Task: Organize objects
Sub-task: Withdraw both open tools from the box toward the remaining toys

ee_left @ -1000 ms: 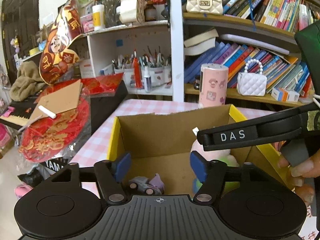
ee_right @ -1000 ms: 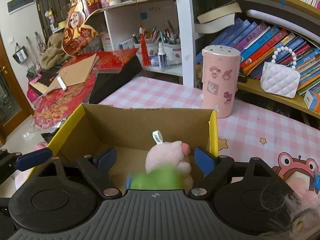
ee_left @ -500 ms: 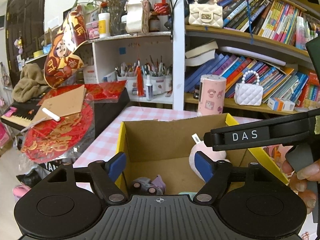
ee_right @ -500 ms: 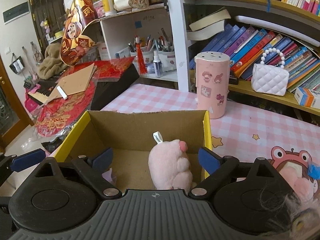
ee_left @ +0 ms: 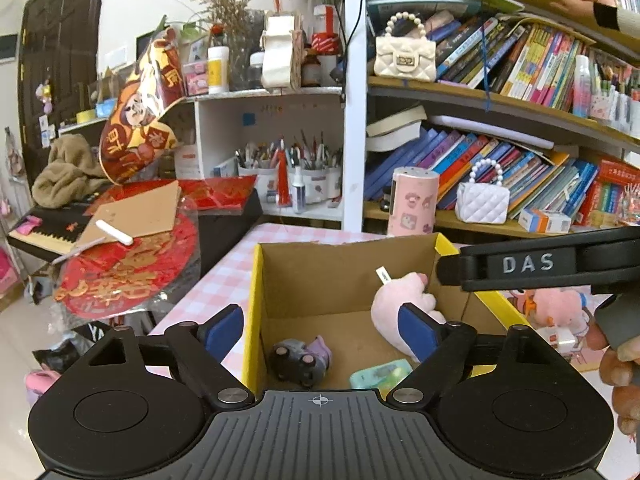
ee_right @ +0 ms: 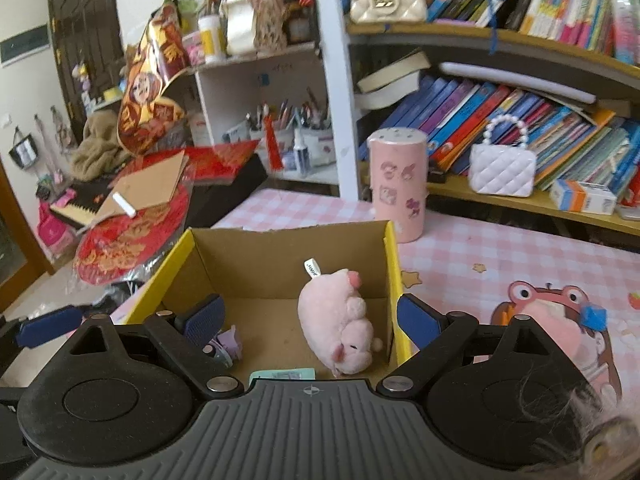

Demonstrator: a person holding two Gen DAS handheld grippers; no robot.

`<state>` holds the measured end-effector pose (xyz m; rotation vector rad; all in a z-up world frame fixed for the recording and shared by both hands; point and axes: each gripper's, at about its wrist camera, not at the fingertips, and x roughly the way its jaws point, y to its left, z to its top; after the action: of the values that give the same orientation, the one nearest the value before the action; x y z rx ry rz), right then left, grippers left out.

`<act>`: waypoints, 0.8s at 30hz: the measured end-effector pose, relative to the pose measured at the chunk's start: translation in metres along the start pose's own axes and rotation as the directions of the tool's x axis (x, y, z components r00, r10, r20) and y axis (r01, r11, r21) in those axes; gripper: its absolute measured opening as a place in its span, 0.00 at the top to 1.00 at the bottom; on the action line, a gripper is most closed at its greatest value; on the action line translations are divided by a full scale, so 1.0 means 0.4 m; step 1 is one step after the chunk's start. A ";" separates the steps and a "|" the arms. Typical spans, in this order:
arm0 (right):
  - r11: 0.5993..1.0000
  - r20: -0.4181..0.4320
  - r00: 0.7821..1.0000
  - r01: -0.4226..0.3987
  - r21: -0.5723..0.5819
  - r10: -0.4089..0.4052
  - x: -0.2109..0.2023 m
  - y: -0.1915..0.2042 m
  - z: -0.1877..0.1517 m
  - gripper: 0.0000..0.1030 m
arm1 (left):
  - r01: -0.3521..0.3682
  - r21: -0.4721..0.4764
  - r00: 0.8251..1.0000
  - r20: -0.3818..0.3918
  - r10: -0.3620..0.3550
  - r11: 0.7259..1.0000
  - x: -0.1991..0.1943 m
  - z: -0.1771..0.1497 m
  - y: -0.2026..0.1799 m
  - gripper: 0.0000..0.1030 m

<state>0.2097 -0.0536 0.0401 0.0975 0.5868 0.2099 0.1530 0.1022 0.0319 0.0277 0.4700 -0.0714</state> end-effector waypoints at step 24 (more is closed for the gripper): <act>0.997 -0.053 0.997 0.052 0.050 -0.049 -0.245 0.049 -0.237 0.10 | -0.025 -0.022 0.999 -0.037 0.024 0.999 -0.229 -0.148 0.025 0.15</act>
<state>0.0738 -0.0536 0.0174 0.1272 0.6460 0.1489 0.0454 0.1205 0.0209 0.0124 0.5073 -0.0413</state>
